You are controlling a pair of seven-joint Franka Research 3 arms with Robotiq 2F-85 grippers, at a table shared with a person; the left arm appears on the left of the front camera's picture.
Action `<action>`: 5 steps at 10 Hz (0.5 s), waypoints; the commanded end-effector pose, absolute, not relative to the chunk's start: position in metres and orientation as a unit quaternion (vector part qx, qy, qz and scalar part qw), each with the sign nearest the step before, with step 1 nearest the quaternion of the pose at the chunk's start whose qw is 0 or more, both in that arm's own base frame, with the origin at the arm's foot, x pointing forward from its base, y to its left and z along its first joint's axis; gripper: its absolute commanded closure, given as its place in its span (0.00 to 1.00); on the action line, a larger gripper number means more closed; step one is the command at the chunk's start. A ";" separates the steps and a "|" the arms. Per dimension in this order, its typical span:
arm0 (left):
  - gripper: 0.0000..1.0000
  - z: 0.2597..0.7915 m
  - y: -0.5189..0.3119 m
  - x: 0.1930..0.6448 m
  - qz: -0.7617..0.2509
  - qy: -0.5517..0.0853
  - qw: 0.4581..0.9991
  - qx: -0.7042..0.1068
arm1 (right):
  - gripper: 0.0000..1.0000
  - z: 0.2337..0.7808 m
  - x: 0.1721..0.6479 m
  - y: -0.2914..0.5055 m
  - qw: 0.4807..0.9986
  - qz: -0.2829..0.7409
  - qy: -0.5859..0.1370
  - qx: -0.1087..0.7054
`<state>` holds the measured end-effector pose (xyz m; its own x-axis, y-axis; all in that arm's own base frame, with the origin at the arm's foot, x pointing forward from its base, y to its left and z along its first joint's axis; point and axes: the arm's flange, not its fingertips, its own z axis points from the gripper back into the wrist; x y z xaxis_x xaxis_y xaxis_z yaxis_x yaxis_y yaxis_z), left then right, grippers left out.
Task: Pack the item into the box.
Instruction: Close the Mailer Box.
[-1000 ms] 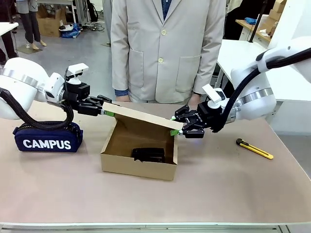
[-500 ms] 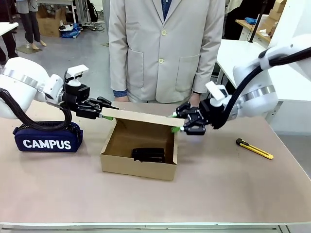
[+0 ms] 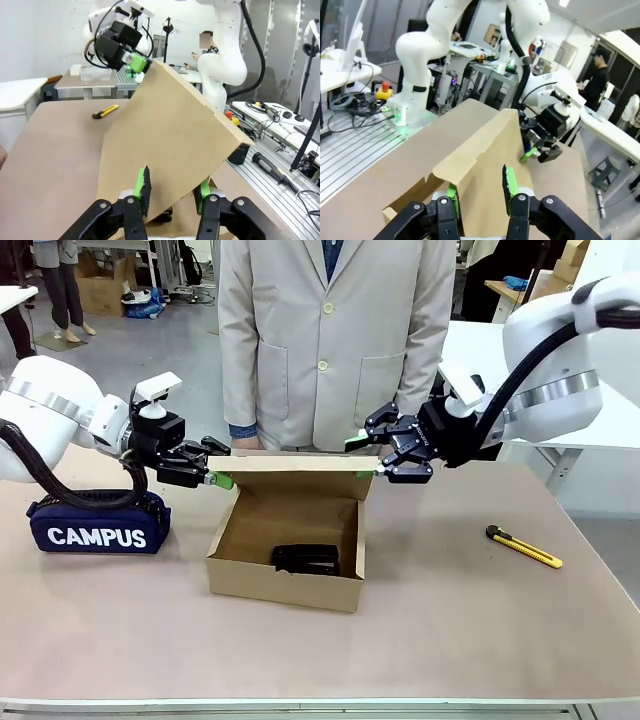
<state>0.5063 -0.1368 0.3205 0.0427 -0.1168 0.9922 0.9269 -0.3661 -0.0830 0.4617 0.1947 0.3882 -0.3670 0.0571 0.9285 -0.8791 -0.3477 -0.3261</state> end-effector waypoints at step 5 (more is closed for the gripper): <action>0.52 0.324 -0.139 0.503 -0.608 -0.374 0.394 -0.579 | 0.55 0.306 0.434 0.186 0.332 0.701 -0.462 0.429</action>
